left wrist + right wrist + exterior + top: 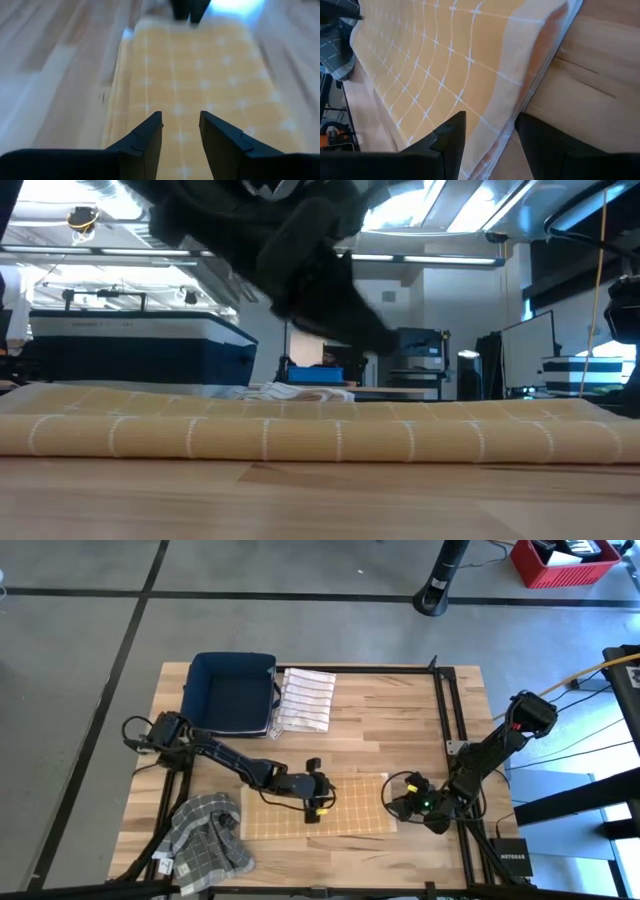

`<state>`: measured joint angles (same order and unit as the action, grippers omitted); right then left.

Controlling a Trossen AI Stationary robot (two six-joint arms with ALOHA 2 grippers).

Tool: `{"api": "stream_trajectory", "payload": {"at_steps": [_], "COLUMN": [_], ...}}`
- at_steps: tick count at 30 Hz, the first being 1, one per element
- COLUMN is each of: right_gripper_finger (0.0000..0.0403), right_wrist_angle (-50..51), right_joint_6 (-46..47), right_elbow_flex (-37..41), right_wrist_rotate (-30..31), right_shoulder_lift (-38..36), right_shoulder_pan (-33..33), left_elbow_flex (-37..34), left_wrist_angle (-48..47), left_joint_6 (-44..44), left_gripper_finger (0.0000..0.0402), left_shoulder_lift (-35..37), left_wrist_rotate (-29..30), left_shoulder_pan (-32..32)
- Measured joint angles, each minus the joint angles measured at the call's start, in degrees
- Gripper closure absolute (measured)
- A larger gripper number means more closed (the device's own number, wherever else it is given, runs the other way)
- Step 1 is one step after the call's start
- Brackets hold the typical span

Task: Fold towel
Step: Fold the orange towel

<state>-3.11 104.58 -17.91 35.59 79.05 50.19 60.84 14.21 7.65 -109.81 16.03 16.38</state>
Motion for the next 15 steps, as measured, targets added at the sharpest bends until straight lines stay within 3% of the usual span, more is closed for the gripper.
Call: {"api": "stream_trajectory", "payload": {"at_steps": [3,9,15], "right_gripper_finger": [0.0219,0.0219,0.0219], "right_wrist_angle": [-0.1,-0.7,-0.8], "right_joint_6": [0.0,-0.1,-0.3], "right_elbow_flex": [0.0,0.0,0.0], "right_wrist_rotate": [0.4,0.8,0.9], "right_shoulder_lift": [0.0,0.0,0.0], "right_shoulder_pan": [0.0,0.0,0.0], "left_elbow_flex": [3.1,16.0,28.6], "left_wrist_angle": [1.5,0.6,-5.0], "left_joint_6": [-0.5,-1.8,-5.1], "left_gripper_finger": [0.0276,0.0276,0.0276], "left_shoulder_lift": [-2.9,-14.2,-23.3], "left_wrist_rotate": [-0.6,-2.2,-2.5], "left_shoulder_pan": [0.0,0.1,-0.5]}}
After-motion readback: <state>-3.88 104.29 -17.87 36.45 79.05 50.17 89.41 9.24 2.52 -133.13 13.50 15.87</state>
